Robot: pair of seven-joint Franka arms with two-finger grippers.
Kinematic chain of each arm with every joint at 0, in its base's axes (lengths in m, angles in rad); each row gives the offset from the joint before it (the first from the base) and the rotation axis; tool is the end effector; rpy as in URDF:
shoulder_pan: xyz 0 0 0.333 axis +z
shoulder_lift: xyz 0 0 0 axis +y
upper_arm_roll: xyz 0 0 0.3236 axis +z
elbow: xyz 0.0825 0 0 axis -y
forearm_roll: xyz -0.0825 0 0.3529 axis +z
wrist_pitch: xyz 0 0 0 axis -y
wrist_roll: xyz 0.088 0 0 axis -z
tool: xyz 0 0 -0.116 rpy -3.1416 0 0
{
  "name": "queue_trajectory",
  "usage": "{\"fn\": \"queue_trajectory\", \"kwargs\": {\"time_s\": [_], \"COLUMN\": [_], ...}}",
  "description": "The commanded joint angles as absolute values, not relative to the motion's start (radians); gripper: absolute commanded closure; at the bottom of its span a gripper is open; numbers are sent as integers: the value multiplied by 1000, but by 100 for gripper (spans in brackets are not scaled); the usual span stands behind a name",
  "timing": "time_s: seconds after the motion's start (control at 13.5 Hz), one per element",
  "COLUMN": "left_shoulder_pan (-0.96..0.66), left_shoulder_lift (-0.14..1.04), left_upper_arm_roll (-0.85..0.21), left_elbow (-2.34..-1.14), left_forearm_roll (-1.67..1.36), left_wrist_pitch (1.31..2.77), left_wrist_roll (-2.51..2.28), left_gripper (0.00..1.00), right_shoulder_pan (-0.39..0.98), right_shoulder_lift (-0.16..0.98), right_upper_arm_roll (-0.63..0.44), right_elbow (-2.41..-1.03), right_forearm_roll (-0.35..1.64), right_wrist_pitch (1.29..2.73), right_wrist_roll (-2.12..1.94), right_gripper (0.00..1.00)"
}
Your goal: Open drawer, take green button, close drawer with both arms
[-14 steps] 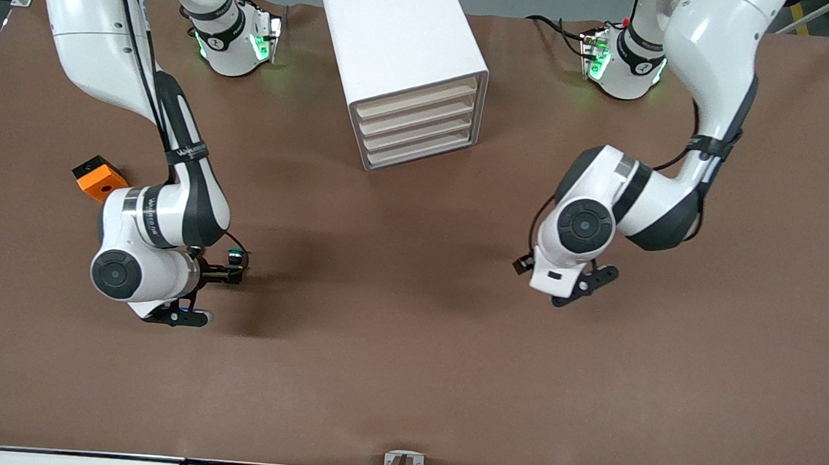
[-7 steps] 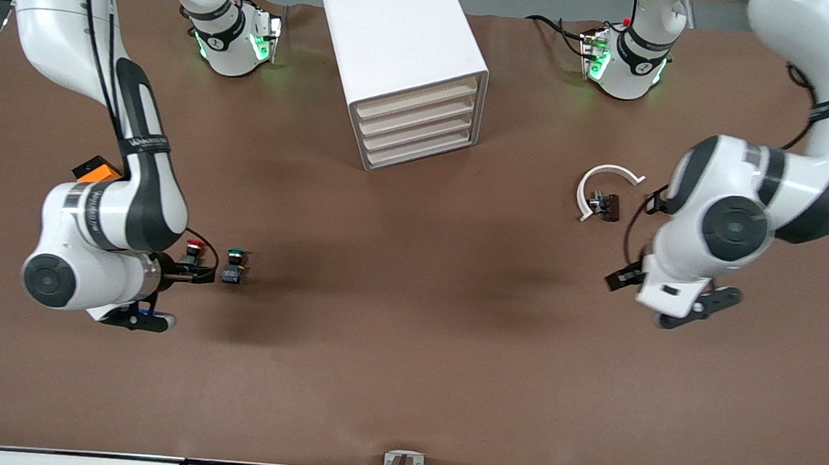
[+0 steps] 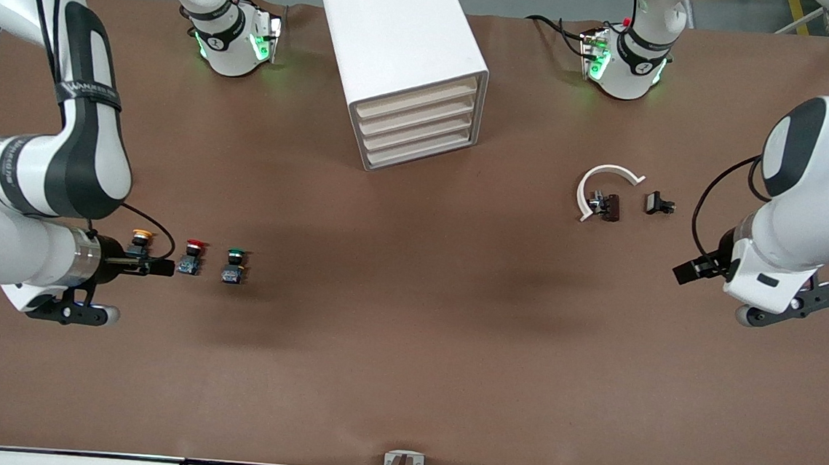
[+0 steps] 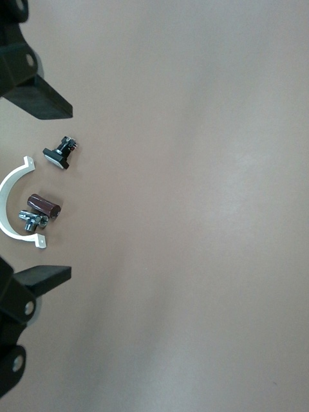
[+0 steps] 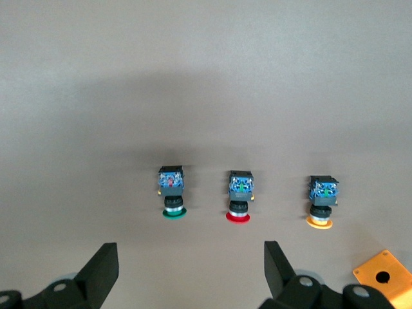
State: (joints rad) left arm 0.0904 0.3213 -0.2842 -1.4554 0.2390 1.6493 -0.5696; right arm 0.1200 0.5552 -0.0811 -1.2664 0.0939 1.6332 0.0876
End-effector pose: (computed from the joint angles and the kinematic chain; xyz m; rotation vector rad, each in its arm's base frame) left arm 0.6113 -0.0695 0.5038 -2.9155 -0.5186 0.0756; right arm 0.6661 0.0484 0.4273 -3.0893 0.0853 0.2936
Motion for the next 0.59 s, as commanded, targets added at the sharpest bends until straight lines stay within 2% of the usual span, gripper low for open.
{"fn": "queue_trajectory", "kwargs": {"time_s": [0.0,0.15,0.52], "left_shoulder_pan": [121,141,75], "left_shoulder_lift": [270,223,135], "left_upper_arm_roll": [-293,-288,-146], "left_elbow": [-1453,-1456,-1462], "left_forearm_roll": [241,213,140], "left_wrist_pitch": [1632,1632,1565], "left_wrist_roll": [-528,-427,-284], "left_gripper": [0,0,0], "right_shoulder_pan": [106,104,95], "right_shoulder_lift": [480,439,306], "right_upper_arm_roll": [-67,-71,-71], "right_elbow": [-1292,-1310,-1449], "right_forearm_roll": [92,89,43], "right_wrist_pitch": [1583,1559,1555], "right_wrist_roll": [75,74,74], "right_gripper": [0,0,0]}}
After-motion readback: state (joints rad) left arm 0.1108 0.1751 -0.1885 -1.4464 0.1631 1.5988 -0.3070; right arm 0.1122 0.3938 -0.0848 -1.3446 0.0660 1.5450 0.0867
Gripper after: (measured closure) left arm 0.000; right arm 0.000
